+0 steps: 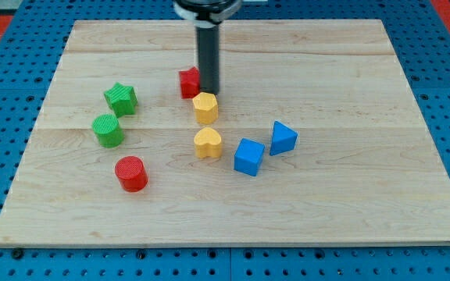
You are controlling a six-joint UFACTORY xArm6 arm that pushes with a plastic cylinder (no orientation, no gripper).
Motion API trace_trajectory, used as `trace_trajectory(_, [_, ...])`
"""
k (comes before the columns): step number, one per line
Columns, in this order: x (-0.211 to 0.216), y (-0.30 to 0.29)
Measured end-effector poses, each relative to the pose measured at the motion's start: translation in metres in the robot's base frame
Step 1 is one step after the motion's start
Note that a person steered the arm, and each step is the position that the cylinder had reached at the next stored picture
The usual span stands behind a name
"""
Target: Place the red star above the green star
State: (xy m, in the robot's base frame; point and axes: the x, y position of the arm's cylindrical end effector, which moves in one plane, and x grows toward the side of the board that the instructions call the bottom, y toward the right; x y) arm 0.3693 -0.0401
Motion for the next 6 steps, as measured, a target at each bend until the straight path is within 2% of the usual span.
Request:
trace_trajectory(3, [-0.037,-0.060])
trace_trajectory(6, [-0.037,-0.082])
